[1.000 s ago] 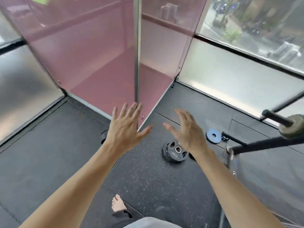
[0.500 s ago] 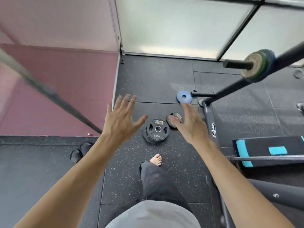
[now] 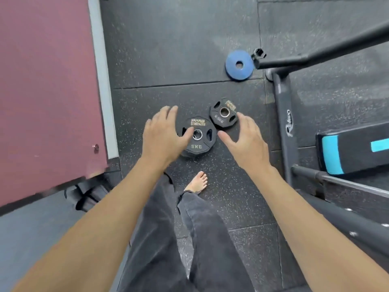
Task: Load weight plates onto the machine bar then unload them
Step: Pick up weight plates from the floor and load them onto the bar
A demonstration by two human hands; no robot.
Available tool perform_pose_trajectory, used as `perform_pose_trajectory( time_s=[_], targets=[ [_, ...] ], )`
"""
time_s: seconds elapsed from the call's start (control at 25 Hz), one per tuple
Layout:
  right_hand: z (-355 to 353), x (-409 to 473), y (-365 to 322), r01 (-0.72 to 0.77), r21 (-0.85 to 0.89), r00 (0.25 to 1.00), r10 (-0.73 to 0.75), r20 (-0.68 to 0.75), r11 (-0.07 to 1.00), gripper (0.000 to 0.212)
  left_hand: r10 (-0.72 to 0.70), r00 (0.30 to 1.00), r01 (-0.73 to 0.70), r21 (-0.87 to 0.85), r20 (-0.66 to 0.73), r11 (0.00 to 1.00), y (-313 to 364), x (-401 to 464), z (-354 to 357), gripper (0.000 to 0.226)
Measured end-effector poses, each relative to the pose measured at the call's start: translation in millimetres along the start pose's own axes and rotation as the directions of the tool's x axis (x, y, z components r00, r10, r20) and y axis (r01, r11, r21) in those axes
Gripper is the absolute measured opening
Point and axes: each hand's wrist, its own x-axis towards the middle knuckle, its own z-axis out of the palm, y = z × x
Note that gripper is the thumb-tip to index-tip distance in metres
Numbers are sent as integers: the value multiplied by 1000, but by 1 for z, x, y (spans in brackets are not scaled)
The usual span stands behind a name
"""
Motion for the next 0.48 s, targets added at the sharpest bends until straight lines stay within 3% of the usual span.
perform_pose_trajectory(
  time_s=[0.24, 0.48],
  targets=[
    [224, 137, 71, -98, -11, 989, 98, 112, 995, 83, -148, 971, 150, 4, 188, 989, -68, 125, 237, 69],
    [396, 229, 135, -223, -43, 956, 227, 183, 974, 92, -306, 909, 312, 25, 283, 950, -106, 188, 412, 82]
  ],
)
